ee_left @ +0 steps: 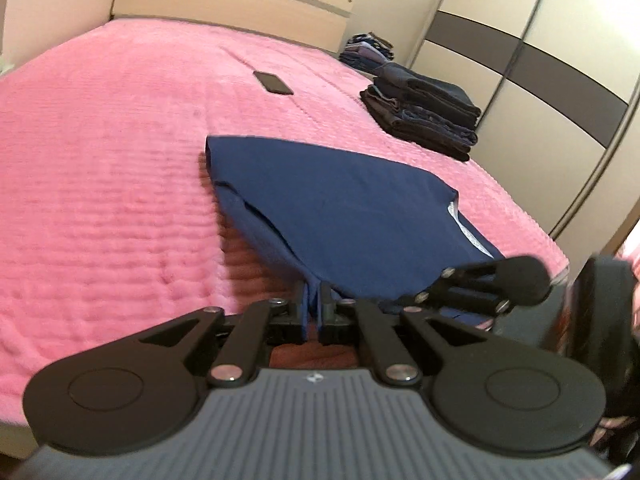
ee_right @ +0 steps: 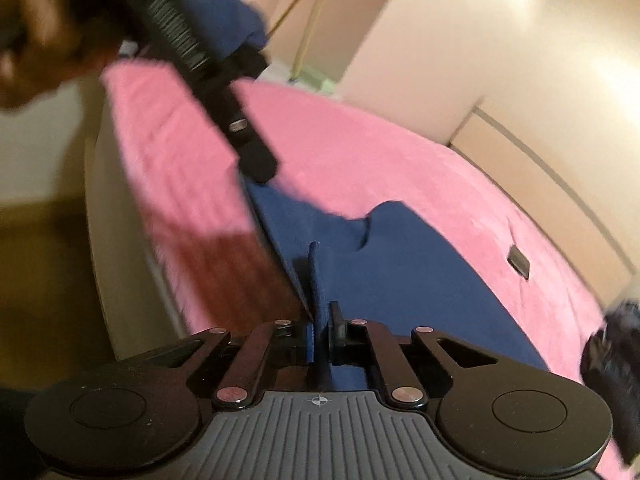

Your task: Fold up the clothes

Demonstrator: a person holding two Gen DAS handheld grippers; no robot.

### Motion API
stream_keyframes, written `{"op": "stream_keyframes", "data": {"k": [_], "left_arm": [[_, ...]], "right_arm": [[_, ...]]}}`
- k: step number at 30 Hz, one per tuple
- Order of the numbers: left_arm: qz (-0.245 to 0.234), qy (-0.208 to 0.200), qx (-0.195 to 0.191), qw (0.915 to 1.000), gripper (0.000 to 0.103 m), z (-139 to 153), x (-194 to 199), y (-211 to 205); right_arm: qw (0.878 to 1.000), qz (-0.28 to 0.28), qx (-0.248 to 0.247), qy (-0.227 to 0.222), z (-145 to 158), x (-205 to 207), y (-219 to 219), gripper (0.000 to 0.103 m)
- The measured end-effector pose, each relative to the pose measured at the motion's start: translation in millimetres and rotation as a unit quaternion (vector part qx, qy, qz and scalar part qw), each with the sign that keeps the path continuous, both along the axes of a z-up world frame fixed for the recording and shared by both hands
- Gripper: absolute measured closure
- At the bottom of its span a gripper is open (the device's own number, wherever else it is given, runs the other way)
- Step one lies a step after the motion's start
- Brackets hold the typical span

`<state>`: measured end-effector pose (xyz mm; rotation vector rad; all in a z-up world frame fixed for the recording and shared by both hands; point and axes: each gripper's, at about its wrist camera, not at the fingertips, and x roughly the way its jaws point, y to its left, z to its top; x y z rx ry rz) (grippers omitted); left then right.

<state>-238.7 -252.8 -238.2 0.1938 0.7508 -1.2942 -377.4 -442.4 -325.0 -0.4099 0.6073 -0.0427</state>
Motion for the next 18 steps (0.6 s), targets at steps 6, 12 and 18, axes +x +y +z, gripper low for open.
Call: {"op": "stream_keyframes", "data": {"k": [6, 12, 18], "left_arm": [[-0.020, -0.179, 0.062, 0.9816, 0.082, 1, 21, -18], [-0.128, -0.406, 0.108, 0.8986, 0.053, -33, 29, -83], [-0.246, -0.543, 0.104, 0.7958, 0.051, -69, 28, -125]], "right_arm": [[0.998, -0.025, 0.055, -0.032, 31, -2, -28, 0.099], [0.992, -0.052, 0.099, -0.056, 49, -4, -43, 0.099], [0.990, -0.058, 0.113, -0.061, 55, -8, -48, 0.099]]}}
